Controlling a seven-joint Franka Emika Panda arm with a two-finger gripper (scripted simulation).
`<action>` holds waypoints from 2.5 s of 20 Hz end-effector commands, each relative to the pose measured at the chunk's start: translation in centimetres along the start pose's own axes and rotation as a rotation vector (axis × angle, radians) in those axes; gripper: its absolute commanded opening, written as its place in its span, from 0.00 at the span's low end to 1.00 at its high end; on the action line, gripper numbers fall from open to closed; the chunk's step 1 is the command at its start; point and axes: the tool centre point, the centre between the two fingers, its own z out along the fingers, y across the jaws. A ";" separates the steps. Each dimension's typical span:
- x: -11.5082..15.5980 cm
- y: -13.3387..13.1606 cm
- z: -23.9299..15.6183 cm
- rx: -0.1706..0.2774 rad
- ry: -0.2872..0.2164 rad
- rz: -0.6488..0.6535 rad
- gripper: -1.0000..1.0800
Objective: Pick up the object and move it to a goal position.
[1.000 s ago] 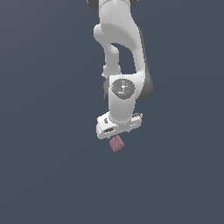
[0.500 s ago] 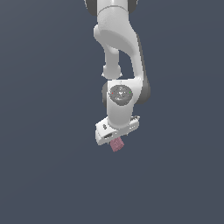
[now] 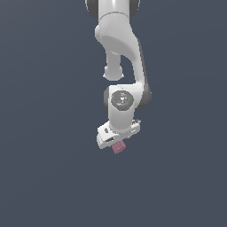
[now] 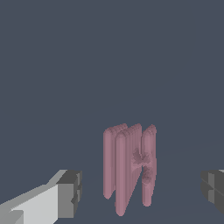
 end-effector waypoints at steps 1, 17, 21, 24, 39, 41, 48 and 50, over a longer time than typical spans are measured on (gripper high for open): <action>-0.1 -0.1 1.4 0.001 -0.001 -0.002 0.96; 0.0 0.0 3.4 0.000 -0.001 -0.003 0.00; 0.0 0.0 3.4 0.000 -0.001 -0.003 0.00; 0.0 -0.1 3.2 0.000 -0.001 -0.003 0.00; 0.6 -6.6 -5.4 -0.001 -0.001 -0.004 0.00; 0.7 -8.2 -7.4 -0.001 -0.002 -0.004 0.00; 1.2 -13.4 -14.5 -0.001 -0.002 -0.004 0.00; 1.4 -14.9 -16.5 -0.001 -0.002 -0.004 0.00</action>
